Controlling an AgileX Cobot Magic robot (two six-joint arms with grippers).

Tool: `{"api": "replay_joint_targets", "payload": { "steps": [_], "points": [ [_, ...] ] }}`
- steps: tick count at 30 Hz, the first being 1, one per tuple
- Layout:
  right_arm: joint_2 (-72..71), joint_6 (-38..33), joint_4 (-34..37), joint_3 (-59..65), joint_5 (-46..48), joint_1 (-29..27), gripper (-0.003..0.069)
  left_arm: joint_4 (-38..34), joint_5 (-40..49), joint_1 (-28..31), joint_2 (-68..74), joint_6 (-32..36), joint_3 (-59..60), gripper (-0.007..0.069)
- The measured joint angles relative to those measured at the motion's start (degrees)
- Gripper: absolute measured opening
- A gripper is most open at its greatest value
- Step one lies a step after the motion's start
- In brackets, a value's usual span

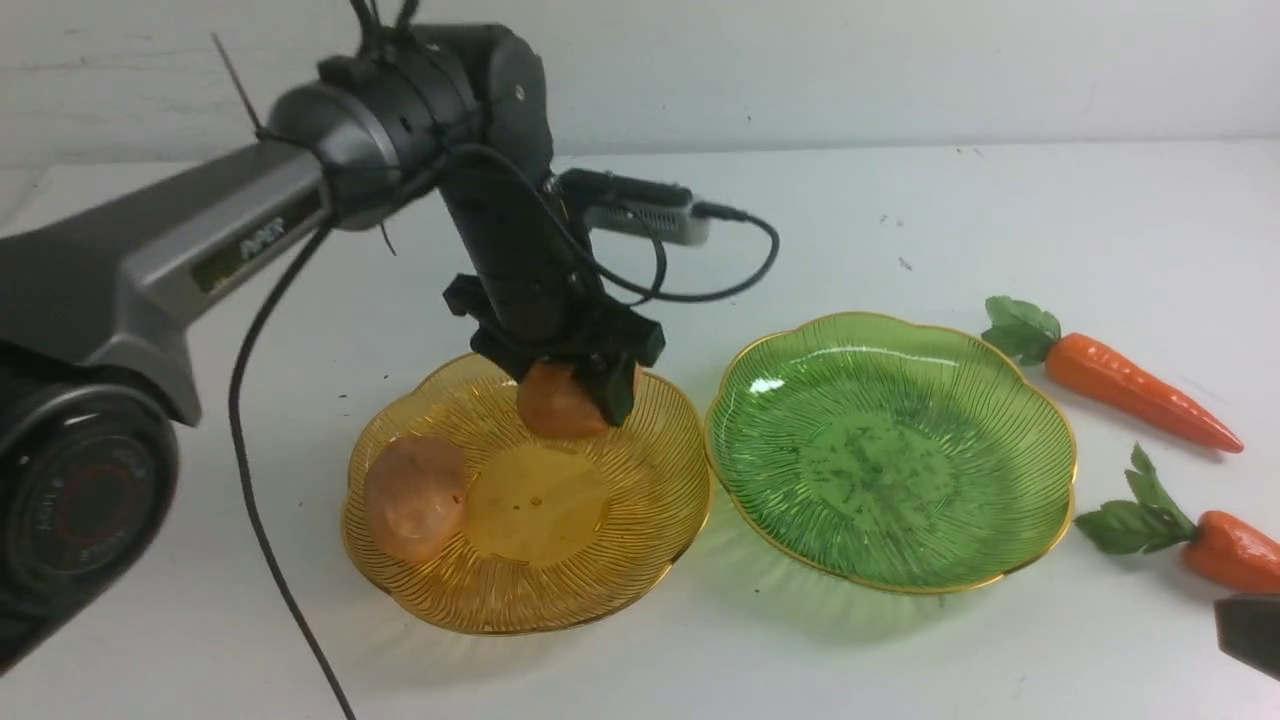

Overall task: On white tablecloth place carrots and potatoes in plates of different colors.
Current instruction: 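Put the potatoes from the left side into the left plate with the left gripper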

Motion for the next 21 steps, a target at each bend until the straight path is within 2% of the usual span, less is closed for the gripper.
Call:
{"api": "replay_joint_targets", "payload": {
  "steps": [2,5,7,9,12,13,17,18,21],
  "points": [
    [0.0,0.0,0.0,0.0,0.0,0.0,-0.0011,0.2,0.0,0.0,0.0,-0.3,-0.4,0.0652],
    [0.0,0.0,0.0,0.0,0.0,0.0,-0.0011,0.4,0.0,0.0,-0.4,-0.7,-1.0,0.0668],
    [0.0,0.0,0.0,0.0,0.0,0.0,-0.0011,0.6,0.0,0.0,-1.5,-0.7,-1.0,0.0657],
    [0.0,0.0,0.0,0.0,0.0,0.0,-0.0011,0.8,0.0,0.0,-3.3,-0.7,-0.8,0.0612],
    [0.0,0.0,-0.2,0.0,0.4,0.0,-0.0011,1.0,0.0,0.0,-8.8,-0.7,0.7,0.0480],
    [0.0,0.0,-0.2,0.0,1.1,0.0,-0.0011,1.1,0.0,0.0,-12.6,-0.4,2.2,0.0377],
    [0.1,2.5,-0.4,0.0,4.5,0.0,-0.0011,3.5,0.2,0.0,-24.5,2.7,9.5,0.0073],
    [0.7,3.8,-1.0,-0.1,5.5,0.0,-0.0011,4.8,0.2,0.0,-27.9,3.5,12.4,0.0028],
    [6.7,10.2,-7.5,-2.4,9.4,0.0,-0.0011,7.6,0.3,0.0,-35.1,3.8,20.0,0.0000]
  ]
}}
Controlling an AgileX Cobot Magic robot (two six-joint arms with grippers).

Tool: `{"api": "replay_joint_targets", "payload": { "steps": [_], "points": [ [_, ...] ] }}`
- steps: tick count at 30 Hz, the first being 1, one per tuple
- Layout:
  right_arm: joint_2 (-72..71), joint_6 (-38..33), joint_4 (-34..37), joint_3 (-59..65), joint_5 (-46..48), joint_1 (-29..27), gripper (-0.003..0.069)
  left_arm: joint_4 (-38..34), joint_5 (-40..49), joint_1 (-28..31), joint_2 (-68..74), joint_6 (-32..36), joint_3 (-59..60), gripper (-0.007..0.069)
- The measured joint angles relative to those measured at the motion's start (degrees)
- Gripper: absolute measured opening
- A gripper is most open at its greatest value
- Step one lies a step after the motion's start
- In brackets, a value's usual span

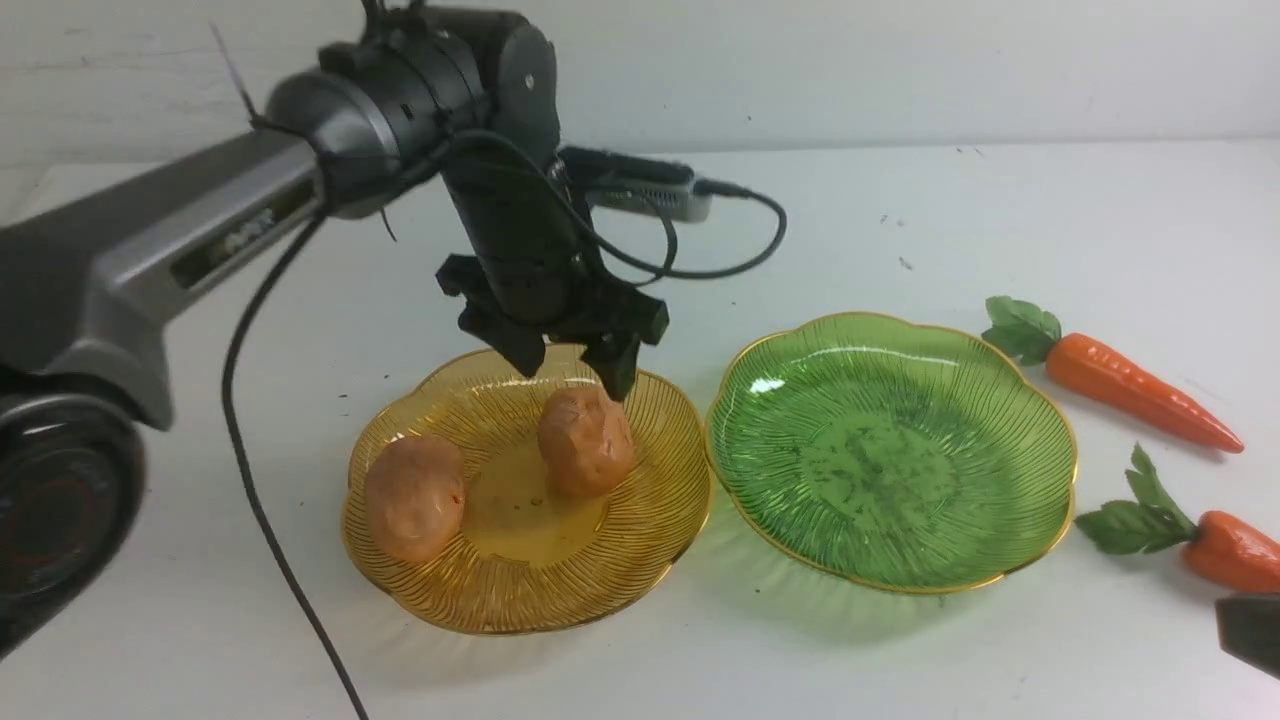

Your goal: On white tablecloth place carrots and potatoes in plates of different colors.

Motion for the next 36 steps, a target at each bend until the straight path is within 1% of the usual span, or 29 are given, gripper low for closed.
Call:
{"api": "replay_joint_targets", "payload": {
  "steps": [3,4,7,10,13,15,19,21,23,26,29,32,35,36],
  "points": [
    [8.3,6.2,-10.2,-3.5,0.8,0.0,-0.0011,0.6,0.4,0.0,-4.4,0.1,6.6,-0.0003],
    [11.9,9.2,-14.7,-5.6,1.2,-0.1,-0.0011,0.7,0.6,0.0,-5.0,0.1,8.0,-0.0003],
    [21.9,15.5,-23.9,-11.5,2.8,-1.7,-0.0011,0.7,0.7,0.0,-5.3,-0.4,11.0,-0.0003],
    [32.3,17.5,-29.6,-16.7,3.3,-3.1,-0.0005,0.5,0.7,0.0,-5.2,-0.8,11.5,-0.0003],
    [38.7,17.7,-32.5,-18.6,2.9,-3.2,0.0039,0.5,0.7,0.0,-5.2,-0.9,11.5,-0.0003],
    [43.0,16.0,-35.3,-19.8,2.8,-3.2,0.0117,0.5,0.7,0.0,-5.2,-1.0,11.5,-0.0003],
    [48.1,7.8,-37.9,-20.9,0.2,-3.2,0.0328,0.5,0.7,0.0,-5.2,-1.0,11.5,-0.0003],
    [50.1,3.7,-38.5,-20.9,-1.7,-3.2,0.0407,0.5,0.7,0.0,-5.2,-1.0,11.5,-0.0003],
    [52.1,-0.9,-39.9,-20.9,-4.1,-3.2,0.0479,0.5,0.7,0.0,-5.2,-1.0,11.5,-0.0003],
    [55.1,-6.2,-44.5,-20.9,-7.2,-3.2,0.0538,0.5,0.7,0.0,-5.2,-1.0,11.5,-0.0003],
    [57.4,-7.2,-47.6,-20.9,-8.9,-3.2,0.0549,0.5,0.7,0.0,-5.2,-1.0,11.5,-0.0003],
    [59.6,-7.2,-47.9,-21.0,-9.5,-3.2,0.0542,0.5,0.7,0.0,-5.2,-1.0,11.5,-0.0003],
    [60.2,-7.3,-47.0,-21.4,-8.6,-3.2,0.0461,1.3,0.7,0.0,-5.2,-0.5,11.5,-0.0003],
    [60.3,-7.3,-46.6,-21.4,-8.4,-3.2,0.0414,2.2,0.7,0.0,-5.2,-0.5,11.5,-0.0003]
  ]
}}
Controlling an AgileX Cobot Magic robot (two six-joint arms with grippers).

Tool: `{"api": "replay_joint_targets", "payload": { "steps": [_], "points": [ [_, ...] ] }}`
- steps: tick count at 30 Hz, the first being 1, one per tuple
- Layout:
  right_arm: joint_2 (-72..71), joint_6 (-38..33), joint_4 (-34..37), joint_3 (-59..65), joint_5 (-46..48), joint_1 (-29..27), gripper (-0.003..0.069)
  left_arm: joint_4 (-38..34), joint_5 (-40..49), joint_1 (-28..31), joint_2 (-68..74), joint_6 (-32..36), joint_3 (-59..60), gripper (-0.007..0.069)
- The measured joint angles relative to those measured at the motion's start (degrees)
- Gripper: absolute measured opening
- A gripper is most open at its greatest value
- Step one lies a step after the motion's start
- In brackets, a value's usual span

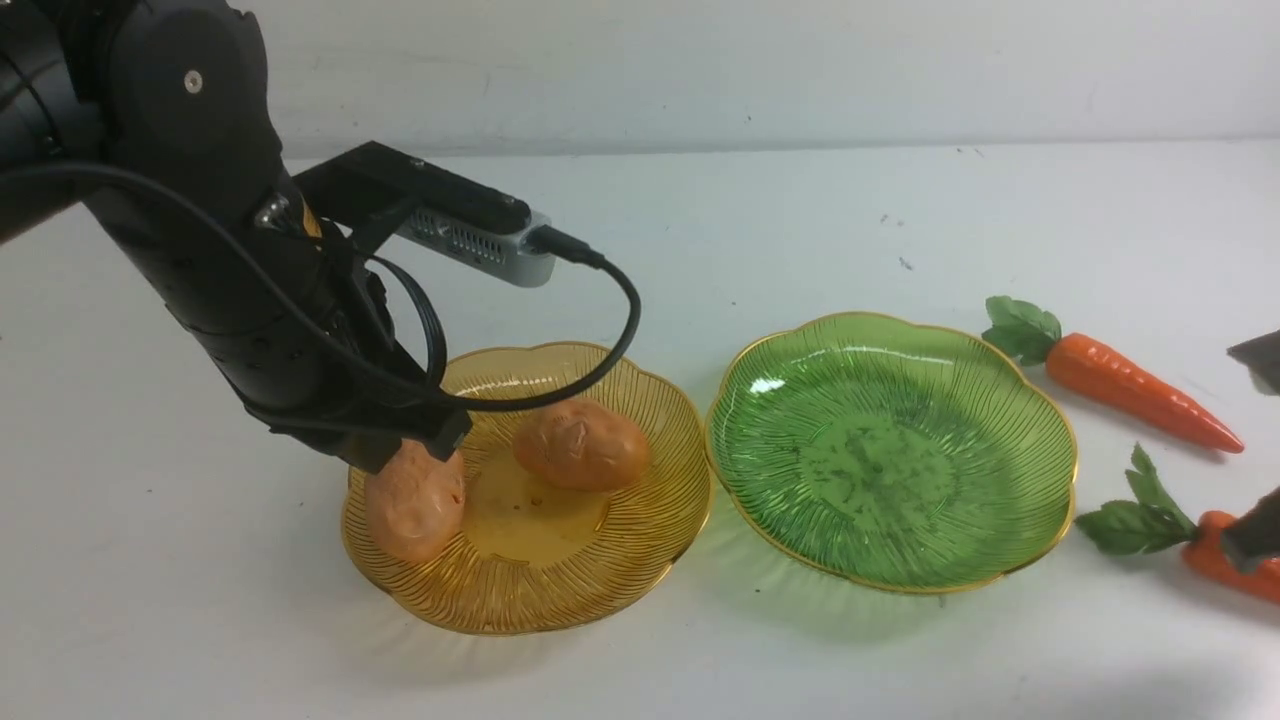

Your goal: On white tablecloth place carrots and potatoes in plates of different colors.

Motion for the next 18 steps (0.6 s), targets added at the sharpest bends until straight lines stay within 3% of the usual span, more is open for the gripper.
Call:
{"api": "replay_joint_targets", "payload": {
  "steps": [2,12,15,18],
  "points": [
    [0.2,0.0,0.0,0.0,0.4,0.0,0.0273,1.8,0.0,0.0,0.0,0.1,0.0,-0.0003],
    [-7.6,0.3,3.5,-6.5,8.3,0.0,0.0276,5.9,0.0,0.0,0.0,0.1,0.0,-0.0003],
    [-10.7,1.7,9.7,-11.3,10.7,0.0,0.0276,6.0,0.0,0.0,0.0,0.1,0.0,-0.0003],
    [-13.3,4.9,24.2,-16.7,10.7,-0.1,0.0276,6.1,0.0,0.0,0.0,0.1,0.0,-0.0003]
  ]
}}
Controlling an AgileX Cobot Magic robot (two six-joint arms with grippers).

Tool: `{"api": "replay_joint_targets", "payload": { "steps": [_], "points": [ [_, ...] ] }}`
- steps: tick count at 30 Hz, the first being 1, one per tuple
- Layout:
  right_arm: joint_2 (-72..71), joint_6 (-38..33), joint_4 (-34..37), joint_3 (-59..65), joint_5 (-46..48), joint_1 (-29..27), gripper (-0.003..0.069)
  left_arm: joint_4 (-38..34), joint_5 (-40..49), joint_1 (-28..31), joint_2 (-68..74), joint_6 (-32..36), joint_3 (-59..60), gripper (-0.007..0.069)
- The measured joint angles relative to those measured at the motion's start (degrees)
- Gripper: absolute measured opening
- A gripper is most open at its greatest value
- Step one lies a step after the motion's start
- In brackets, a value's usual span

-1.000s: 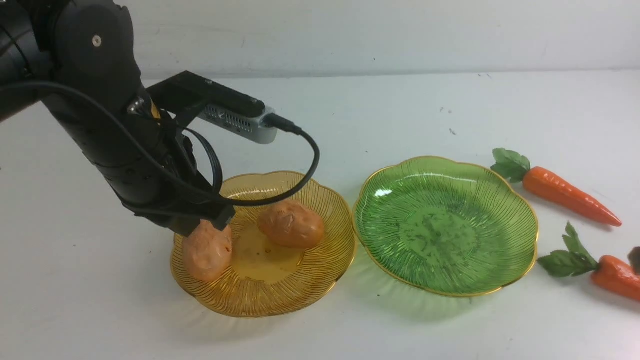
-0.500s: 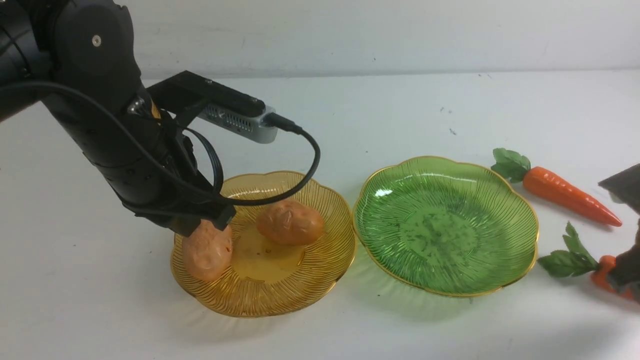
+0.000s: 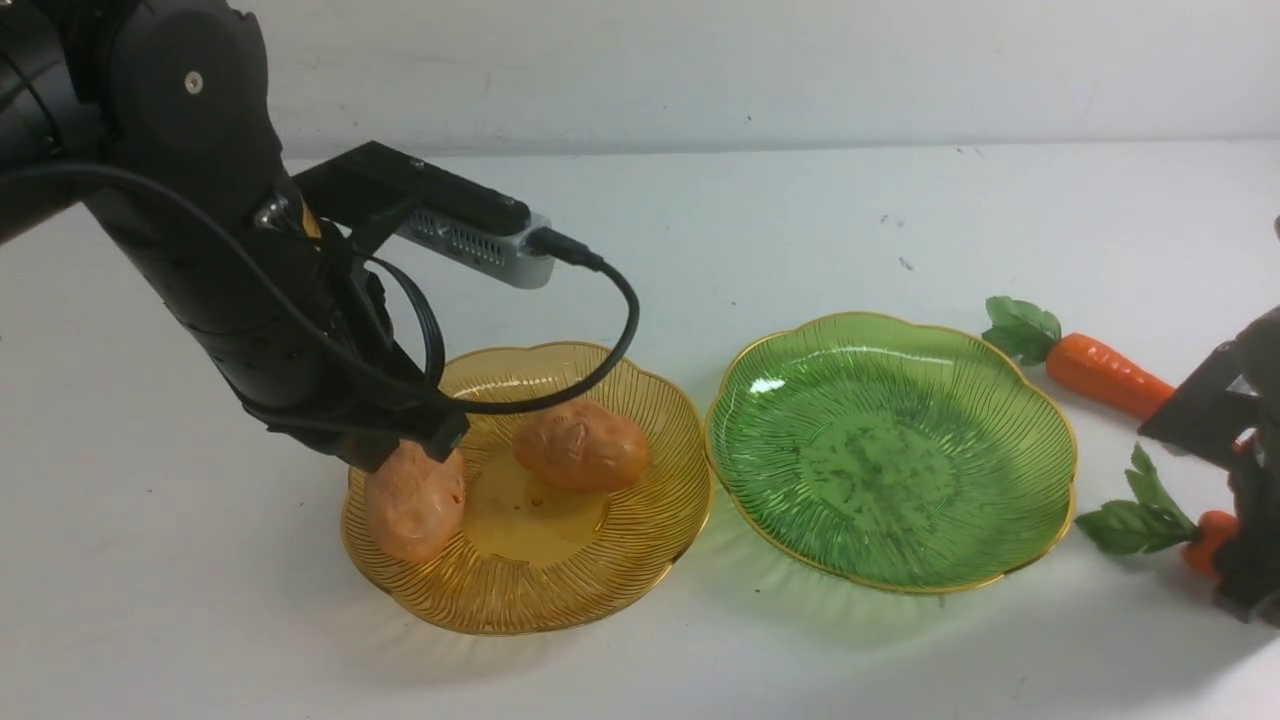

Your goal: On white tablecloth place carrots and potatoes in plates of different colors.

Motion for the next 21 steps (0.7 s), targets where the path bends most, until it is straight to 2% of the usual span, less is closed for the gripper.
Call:
{"api": "replay_joint_targets", "payload": {
  "steps": [3,5,7,10,16,17,19,21],
  "points": [
    [0.1,-0.9,16.7,-2.0,-4.1,2.2,0.0276,0.0,0.0,0.0,0.0,-0.5,0.0,-0.0003],
    [2.0,-3.1,21.0,-2.1,-8.2,5.6,0.0276,0.0,0.0,0.0,0.0,-1.1,0.0,-0.0003],
    [5.3,-4.3,22.2,-2.1,-13.1,9.2,0.0276,0.0,0.0,0.0,0.0,-1.2,0.0,-0.0003],
    [8.9,-4.8,22.0,-2.1,-16.5,12.6,0.0302,0.0,0.0,0.0,0.0,-1.3,0.0,-0.0003],
    [12.8,-4.8,16.1,-2.4,-19.6,14.1,0.0531,0.0,0.0,0.0,0.0,-1.7,0.0,-0.0003],
    [12.8,-4.8,14.8,-3.0,-18.7,13.9,0.0548,0.1,0.0,0.0,0.0,-1.7,0.0,-0.0003],
    [12.8,-4.5,12.1,-5.6,-14.8,12.7,0.0540,0.2,0.0,0.0,0.0,-1.7,0.0,-0.0003],
    [13.0,-4.2,9.9,-8.3,-10.5,10.4,0.0451,0.2,0.0,0.0,0.0,-1.7,0.0,-0.0003]
  ]
}}
